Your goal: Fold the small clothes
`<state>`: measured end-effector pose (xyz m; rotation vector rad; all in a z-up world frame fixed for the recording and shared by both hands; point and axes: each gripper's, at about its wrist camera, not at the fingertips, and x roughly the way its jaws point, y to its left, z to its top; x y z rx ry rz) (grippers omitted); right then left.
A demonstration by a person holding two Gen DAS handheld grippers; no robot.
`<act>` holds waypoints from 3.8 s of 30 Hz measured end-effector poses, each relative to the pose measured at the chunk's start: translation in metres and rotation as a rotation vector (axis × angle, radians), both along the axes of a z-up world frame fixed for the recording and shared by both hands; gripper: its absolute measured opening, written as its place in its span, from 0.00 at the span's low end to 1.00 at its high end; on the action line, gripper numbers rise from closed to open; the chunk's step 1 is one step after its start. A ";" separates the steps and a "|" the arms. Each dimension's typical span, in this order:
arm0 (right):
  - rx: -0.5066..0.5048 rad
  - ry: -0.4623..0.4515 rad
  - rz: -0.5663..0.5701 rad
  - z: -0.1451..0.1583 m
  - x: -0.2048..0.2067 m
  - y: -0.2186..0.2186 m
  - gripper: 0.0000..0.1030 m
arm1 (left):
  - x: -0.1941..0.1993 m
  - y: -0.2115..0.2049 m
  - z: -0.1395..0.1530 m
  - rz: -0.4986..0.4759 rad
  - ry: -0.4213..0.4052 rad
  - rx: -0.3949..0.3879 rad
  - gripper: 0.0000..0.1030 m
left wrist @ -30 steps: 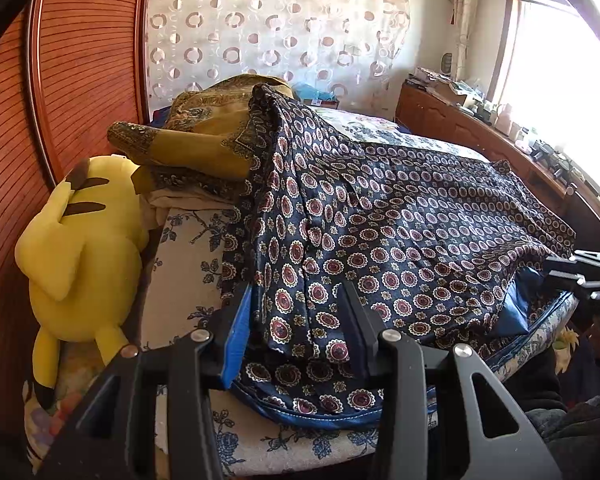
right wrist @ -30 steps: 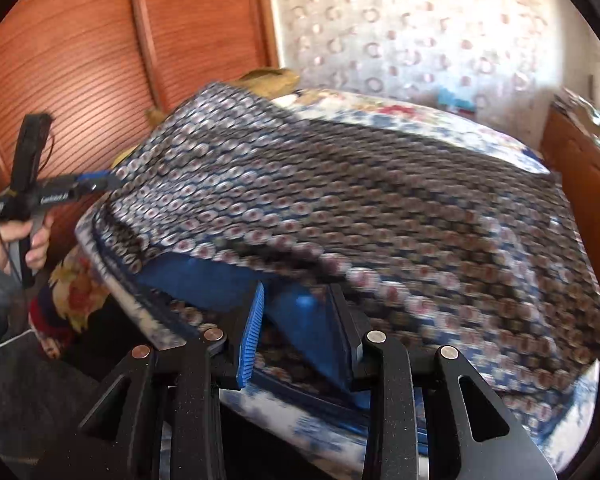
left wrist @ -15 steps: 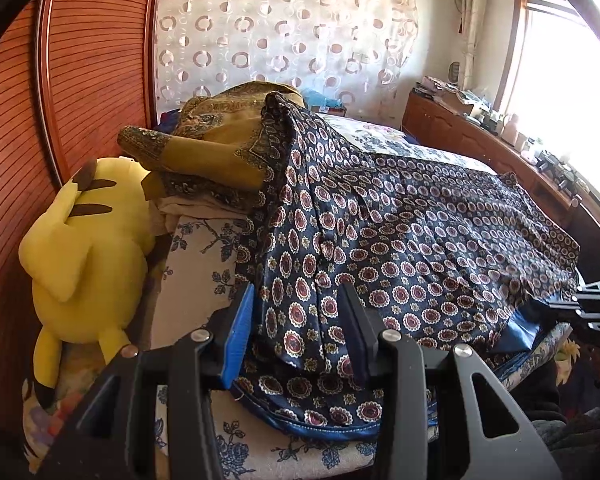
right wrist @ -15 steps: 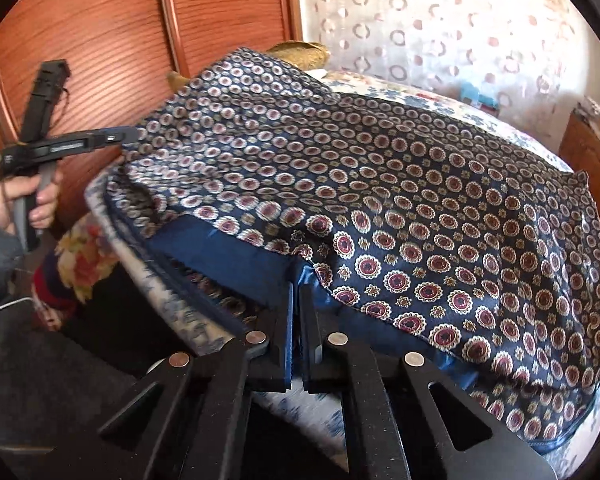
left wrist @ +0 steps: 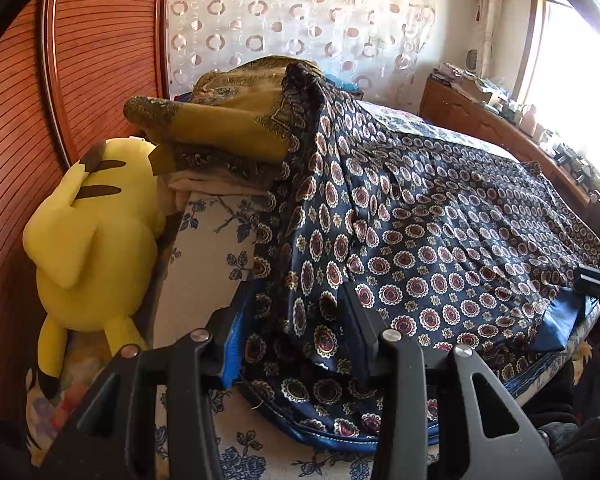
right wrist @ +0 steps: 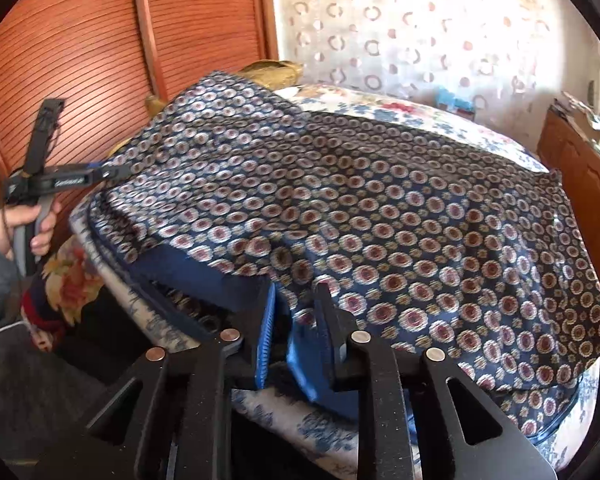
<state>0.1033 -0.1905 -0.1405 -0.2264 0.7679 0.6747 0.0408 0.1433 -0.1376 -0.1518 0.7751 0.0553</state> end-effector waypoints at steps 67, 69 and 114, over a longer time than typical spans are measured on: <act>0.090 -0.104 -0.454 0.014 0.001 -0.170 0.82 | 0.089 -0.218 0.145 -0.580 -0.294 -0.130 0.00; 0.092 -0.111 -0.463 0.015 0.000 -0.176 0.82 | 0.092 -0.235 0.153 -0.619 -0.298 -0.125 0.00; 0.047 -0.158 -0.304 0.047 0.052 -0.117 0.79 | 0.064 -0.177 0.088 -0.457 -0.143 -0.007 0.44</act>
